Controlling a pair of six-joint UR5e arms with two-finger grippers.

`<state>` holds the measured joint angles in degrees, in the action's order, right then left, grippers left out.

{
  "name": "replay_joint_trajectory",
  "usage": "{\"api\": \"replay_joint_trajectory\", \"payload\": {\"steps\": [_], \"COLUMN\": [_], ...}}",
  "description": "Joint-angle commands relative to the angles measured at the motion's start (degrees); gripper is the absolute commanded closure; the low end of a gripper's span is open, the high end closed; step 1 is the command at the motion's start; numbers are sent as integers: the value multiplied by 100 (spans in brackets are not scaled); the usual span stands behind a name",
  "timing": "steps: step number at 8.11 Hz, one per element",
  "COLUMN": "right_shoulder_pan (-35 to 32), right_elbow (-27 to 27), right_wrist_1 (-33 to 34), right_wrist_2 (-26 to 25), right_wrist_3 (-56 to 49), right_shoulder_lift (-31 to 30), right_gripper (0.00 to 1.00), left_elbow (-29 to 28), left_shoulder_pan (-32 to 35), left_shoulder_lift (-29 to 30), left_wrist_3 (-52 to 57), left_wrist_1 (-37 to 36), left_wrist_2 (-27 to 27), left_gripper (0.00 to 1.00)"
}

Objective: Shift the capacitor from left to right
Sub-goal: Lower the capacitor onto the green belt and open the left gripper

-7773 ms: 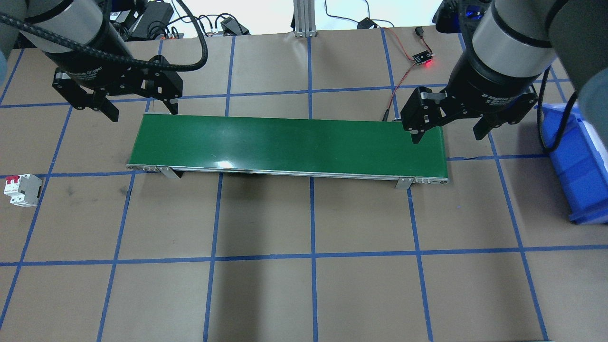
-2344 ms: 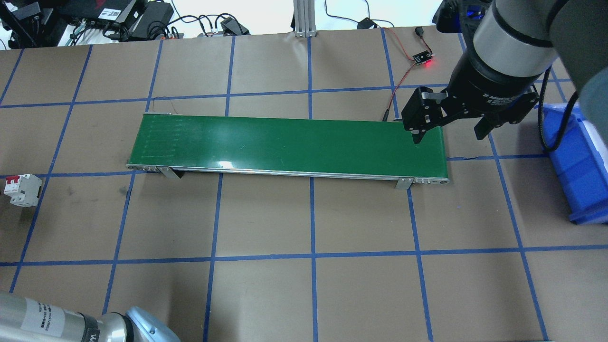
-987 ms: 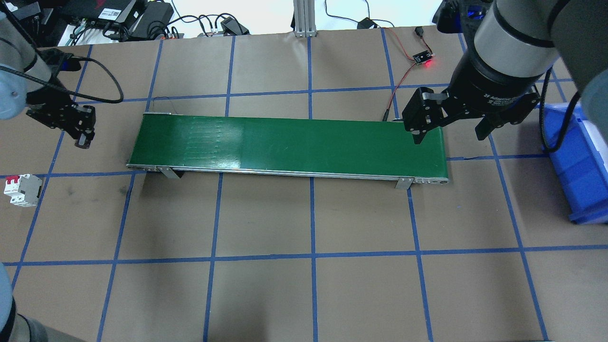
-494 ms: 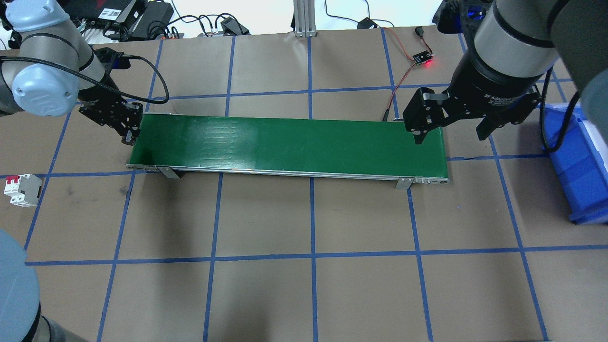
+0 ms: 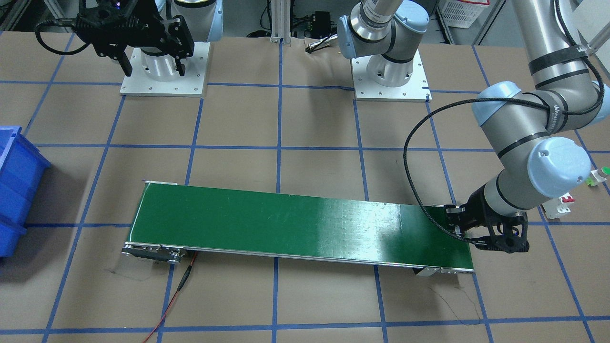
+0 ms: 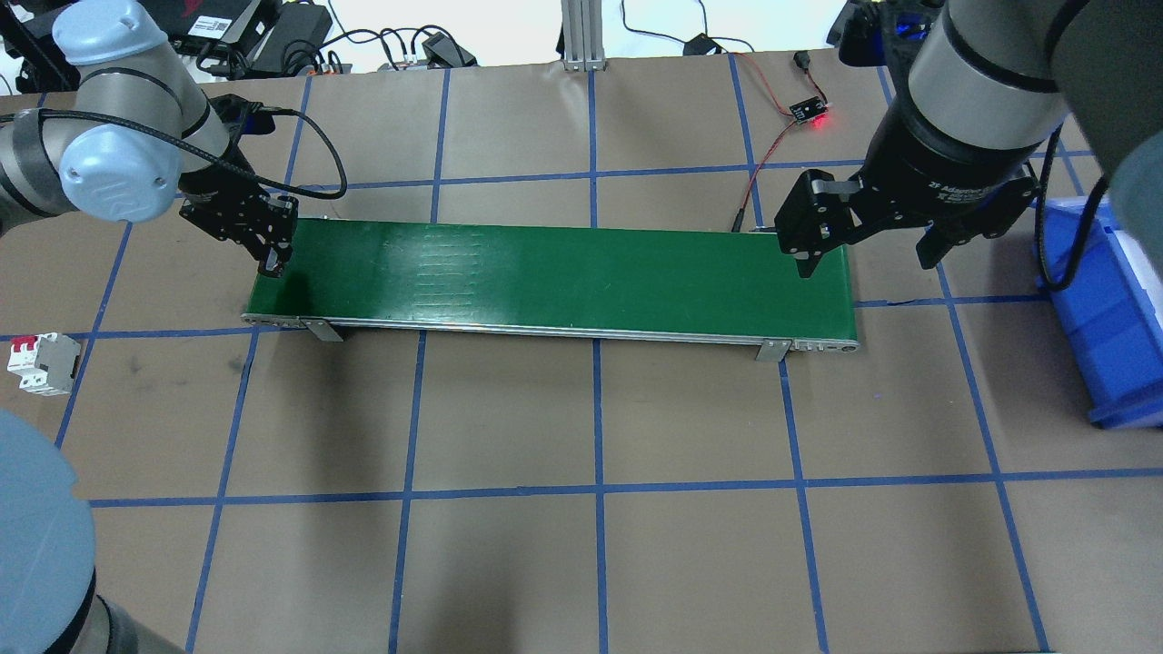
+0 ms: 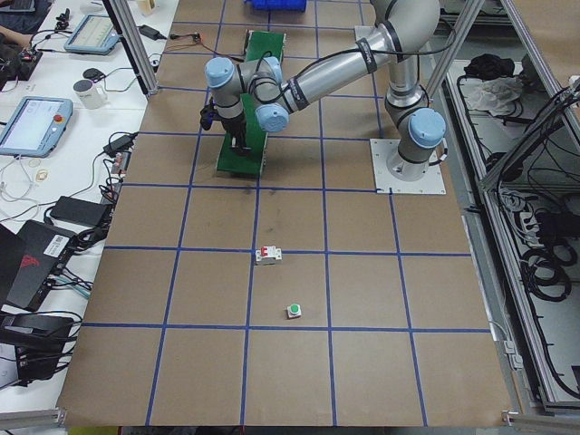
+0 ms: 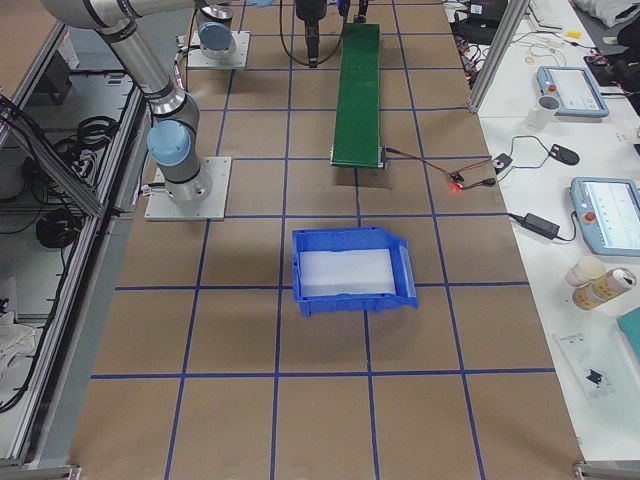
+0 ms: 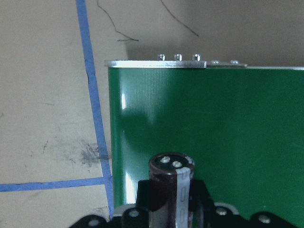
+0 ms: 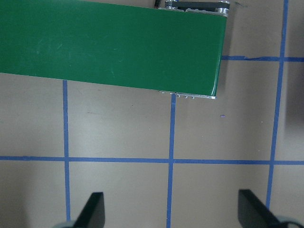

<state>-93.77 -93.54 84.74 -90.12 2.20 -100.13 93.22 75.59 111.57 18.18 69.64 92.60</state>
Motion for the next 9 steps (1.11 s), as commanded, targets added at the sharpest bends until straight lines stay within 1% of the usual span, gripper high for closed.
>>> {"api": "replay_joint_trajectory", "payload": {"steps": [1, 3, 6, 7, 8, 9], "right_shoulder_pan": [-1, -1, -1, -1, -1, -1], "right_elbow": [2, 2, 2, 2, -6, 2], "right_wrist_1": [-1, -2, -2, -2, -2, -2], "right_wrist_2": [-14, -14, -6, -6, -6, -6], "right_wrist_3": [0, 0, 0, 0, 0, 0], "right_shoulder_lift": [3, 3, 3, 3, 3, 3], "right_gripper": [0, 0, 0, 0, 0, 0], "left_elbow": [-32, -23, 12, 12, 12, -14], "left_shoulder_pan": [35, 35, 35, 87, 218, 281], "left_shoulder_lift": [84, 224, 225, 146, 93, 49], "left_wrist_3": [-34, 1, -68, -60, -95, -200], "left_wrist_1": [-12, -274, -302, -302, -302, -302], "left_wrist_2": [-6, -198, -208, -234, -260, -260], "left_gripper": [100, 100, 100, 71, 56, 49]}}
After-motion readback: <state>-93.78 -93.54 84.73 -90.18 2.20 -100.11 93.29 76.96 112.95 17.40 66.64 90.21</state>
